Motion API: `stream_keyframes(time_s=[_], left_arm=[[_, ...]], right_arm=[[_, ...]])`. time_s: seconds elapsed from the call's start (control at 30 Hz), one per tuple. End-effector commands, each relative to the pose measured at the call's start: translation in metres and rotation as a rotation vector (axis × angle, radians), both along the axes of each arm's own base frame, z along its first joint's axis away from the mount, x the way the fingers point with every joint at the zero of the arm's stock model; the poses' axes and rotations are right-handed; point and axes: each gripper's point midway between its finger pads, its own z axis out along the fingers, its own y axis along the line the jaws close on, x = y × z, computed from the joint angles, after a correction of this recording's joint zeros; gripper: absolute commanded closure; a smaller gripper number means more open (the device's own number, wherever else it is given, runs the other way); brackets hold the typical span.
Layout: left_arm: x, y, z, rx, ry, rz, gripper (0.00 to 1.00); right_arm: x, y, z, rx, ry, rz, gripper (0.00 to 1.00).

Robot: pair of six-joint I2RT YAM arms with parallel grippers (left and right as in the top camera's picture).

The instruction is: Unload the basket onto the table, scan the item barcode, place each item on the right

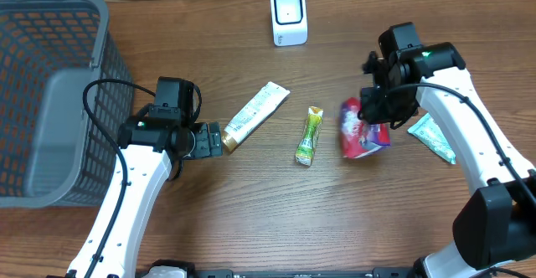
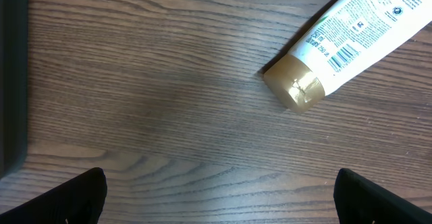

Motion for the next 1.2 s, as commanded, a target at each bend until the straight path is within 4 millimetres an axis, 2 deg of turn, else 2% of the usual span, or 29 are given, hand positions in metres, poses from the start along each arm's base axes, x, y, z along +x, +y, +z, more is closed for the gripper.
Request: stream_keyframes(time_s=[0.0, 0.2, 0.33, 0.47, 0.53, 0.57, 0.6, 0.73, 0.77, 0.83, 0.97, 1.07, 1.1, 1.17], left_arm=[[0.000, 0.000, -0.002, 0.005, 0.002, 0.011, 0.00], [0.000, 0.000, -0.002, 0.005, 0.002, 0.011, 0.01], [0.000, 0.000, -0.002, 0.005, 0.002, 0.011, 0.00], [0.000, 0.000, -0.002, 0.005, 0.002, 0.011, 0.00], [0.000, 0.000, -0.002, 0.005, 0.002, 0.011, 0.00], [0.000, 0.000, -0.002, 0.005, 0.002, 0.011, 0.00], [0.000, 0.000, -0.002, 0.005, 0.002, 0.011, 0.00], [0.000, 0.000, -0.002, 0.005, 0.002, 0.011, 0.00], [0.000, 0.000, -0.002, 0.005, 0.002, 0.011, 0.00], [0.000, 0.000, -0.002, 0.005, 0.003, 0.011, 0.00], [0.000, 0.000, -0.002, 0.005, 0.002, 0.011, 0.01], [0.000, 0.000, -0.002, 0.005, 0.003, 0.011, 0.01], [0.000, 0.000, -0.002, 0.005, 0.002, 0.011, 0.00], [0.000, 0.000, -0.002, 0.005, 0.002, 0.011, 0.00]], right_arm=[[0.014, -0.036, 0.022, -0.219, -0.128, -0.310, 0.67], [0.012, -0.027, 0.011, -0.246, -0.122, -0.326, 0.64], [0.005, -0.010, -0.014, -0.281, -0.054, -0.263, 0.55], [0.003, 0.011, -0.028, -0.287, -0.037, -0.208, 0.54], [0.004, 0.028, -0.029, -0.242, -0.047, -0.181, 0.52], [0.005, 0.048, -0.030, -0.174, -0.051, -0.156, 0.51], [0.005, 0.055, -0.030, -0.149, -0.052, -0.148, 0.51], [0.009, 0.102, -0.027, 0.014, -0.075, -0.086, 0.41], [0.009, 0.104, -0.027, 0.021, -0.077, -0.083, 0.40], [0.010, 0.115, -0.023, 0.056, -0.087, -0.067, 0.32], [0.014, 0.117, -0.011, 0.083, -0.086, -0.073, 0.31], [0.021, 0.101, 0.005, 0.088, -0.073, -0.118, 0.31], [0.024, 0.090, 0.010, 0.084, -0.064, -0.154, 0.31], [0.026, 0.074, 0.011, 0.080, -0.042, -0.221, 0.31]])
